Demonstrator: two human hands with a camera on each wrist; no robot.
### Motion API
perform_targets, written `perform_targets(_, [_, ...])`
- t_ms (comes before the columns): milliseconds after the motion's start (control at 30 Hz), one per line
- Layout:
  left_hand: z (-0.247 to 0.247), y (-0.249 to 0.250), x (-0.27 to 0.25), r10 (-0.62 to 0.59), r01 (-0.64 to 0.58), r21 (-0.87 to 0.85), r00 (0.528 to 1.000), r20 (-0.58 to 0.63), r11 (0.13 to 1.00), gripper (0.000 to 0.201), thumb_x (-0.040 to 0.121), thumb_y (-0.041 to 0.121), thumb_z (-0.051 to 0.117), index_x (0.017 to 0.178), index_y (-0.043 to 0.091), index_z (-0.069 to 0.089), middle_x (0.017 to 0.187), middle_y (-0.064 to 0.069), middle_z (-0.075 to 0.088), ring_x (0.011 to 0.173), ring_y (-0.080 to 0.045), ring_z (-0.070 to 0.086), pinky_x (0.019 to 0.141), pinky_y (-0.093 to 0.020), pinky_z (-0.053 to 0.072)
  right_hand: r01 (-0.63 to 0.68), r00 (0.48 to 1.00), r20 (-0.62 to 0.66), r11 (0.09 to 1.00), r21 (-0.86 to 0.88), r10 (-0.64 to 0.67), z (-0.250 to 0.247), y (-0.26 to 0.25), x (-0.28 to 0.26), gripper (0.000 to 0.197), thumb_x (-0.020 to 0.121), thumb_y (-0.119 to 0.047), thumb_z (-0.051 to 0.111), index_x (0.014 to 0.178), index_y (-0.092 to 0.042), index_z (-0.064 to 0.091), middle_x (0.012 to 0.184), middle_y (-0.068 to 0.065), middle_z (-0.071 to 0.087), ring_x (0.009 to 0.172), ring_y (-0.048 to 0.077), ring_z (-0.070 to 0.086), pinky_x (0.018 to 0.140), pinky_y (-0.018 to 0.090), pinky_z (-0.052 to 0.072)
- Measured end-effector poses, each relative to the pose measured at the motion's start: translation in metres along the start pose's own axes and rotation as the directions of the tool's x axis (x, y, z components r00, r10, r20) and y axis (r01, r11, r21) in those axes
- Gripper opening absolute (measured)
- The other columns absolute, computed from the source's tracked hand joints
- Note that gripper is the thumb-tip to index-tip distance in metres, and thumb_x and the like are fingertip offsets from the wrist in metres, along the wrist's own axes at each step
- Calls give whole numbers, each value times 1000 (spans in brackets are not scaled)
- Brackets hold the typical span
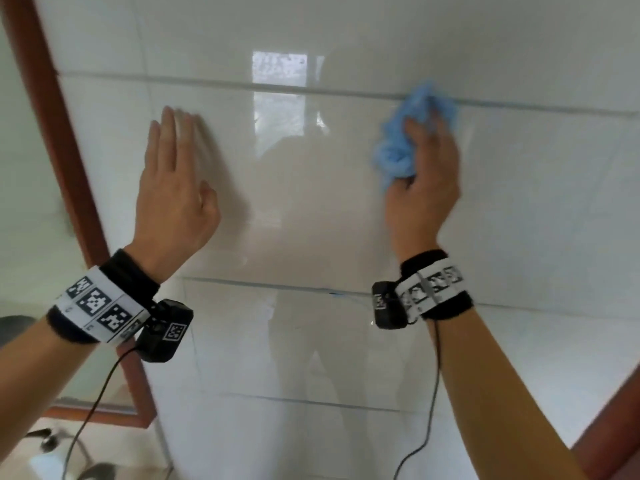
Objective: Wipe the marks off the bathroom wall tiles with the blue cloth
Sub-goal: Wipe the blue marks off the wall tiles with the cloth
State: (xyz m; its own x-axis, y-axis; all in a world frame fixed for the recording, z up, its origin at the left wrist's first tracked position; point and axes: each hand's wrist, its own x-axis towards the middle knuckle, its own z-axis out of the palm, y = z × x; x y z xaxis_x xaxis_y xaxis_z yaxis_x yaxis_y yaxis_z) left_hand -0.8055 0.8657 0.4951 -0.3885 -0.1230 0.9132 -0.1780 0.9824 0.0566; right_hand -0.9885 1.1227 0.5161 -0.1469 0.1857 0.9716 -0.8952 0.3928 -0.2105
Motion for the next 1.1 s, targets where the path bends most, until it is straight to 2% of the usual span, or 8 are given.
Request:
perform_targets(133, [5, -20, -9, 16, -17, 11, 999, 36, 1000, 82, 85, 5, 40, 159, -15, 11, 166, -39, 11, 157, -51, 6, 131, -55, 7, 315, 890, 299, 938, 143, -345, 42, -55, -71, 45, 93, 13, 51, 130, -3, 69, 148, 18, 56, 138, 37, 50, 114, 47, 43])
perform_targets(267, [5, -38, -12, 11, -9, -29, 999, 46, 1000, 80, 86, 1, 42, 158, -16, 13, 166, -38, 11, 157, -51, 8, 132, -51, 6, 429, 771, 414, 875, 224, -484, 47, -68, -100, 53, 104, -1, 22, 125, -1, 71, 144, 17, 60, 136, 39, 52, 113, 49, 44])
perform_targets(467, [-4, -62, -19, 4, -2, -47, 999, 49, 999, 81, 87, -6, 44, 164, -2, 18, 173, -20, 15, 161, -35, 13, 130, -28, 7, 90, 988, 118, 994, 66, -97, 35, -89, -25, 44, 92, 2, 58, 133, -10, 68, 150, 14, 55, 136, 33, 53, 115, 12, 31])
perform_targets(533, [-7, -69, -21, 34, -31, -60, 998, 51, 998, 82, 85, -9, 43, 164, 0, 21, 172, -18, 19, 161, -33, 17, 132, -33, 14, 30, 996, 79, 996, 83, -37, 48, -92, -12, 38, 95, -8, 57, 131, -11, 68, 151, 15, 54, 138, 31, 52, 116, 14, 32])
perform_targets(667, [-12, -83, -33, 72, -64, -81, 993, 92, 995, 85, 82, -9, 39, 164, 4, 25, 172, -15, 22, 160, -30, 21, 131, -40, 22, 92, 986, 134, 995, 45, -97, 82, -98, -57, 52, 86, 11, 62, 134, -10, 68, 150, 17, 55, 138, 37, 51, 117, 31, 40])
perform_targets(800, [-10, -95, -52, 72, -62, -89, 992, 103, 994, 85, 80, -7, 36, 164, 4, 27, 172, -13, 24, 160, -27, 23, 130, -40, 25, 328, 899, 257, 934, 143, -355, 103, -111, -143, 43, 97, 14, 44, 127, -1, 71, 143, 20, 60, 135, 44, 53, 113, 51, 45])
perform_targets(933, [-8, -101, -78, 43, -31, -77, 986, 163, 997, 86, 79, -9, 36, 164, 3, 25, 173, -14, 21, 161, -27, 20, 130, -42, 24, 373, 847, 339, 912, 170, -409, 113, -126, -217, 47, 98, 12, 35, 121, -2, 74, 140, 18, 63, 135, 38, 52, 114, 48, 44])
perform_targets(1100, [-6, -106, -106, -13, 21, -32, 968, 251, 999, 89, 82, -11, 39, 167, 8, 18, 175, -8, 15, 162, -23, 14, 130, -37, 21, 429, 671, 539, 859, 279, -509, 117, -141, -285, 51, 109, 0, 25, 113, -4, 75, 137, 13, 66, 132, 36, 60, 112, 49, 46])
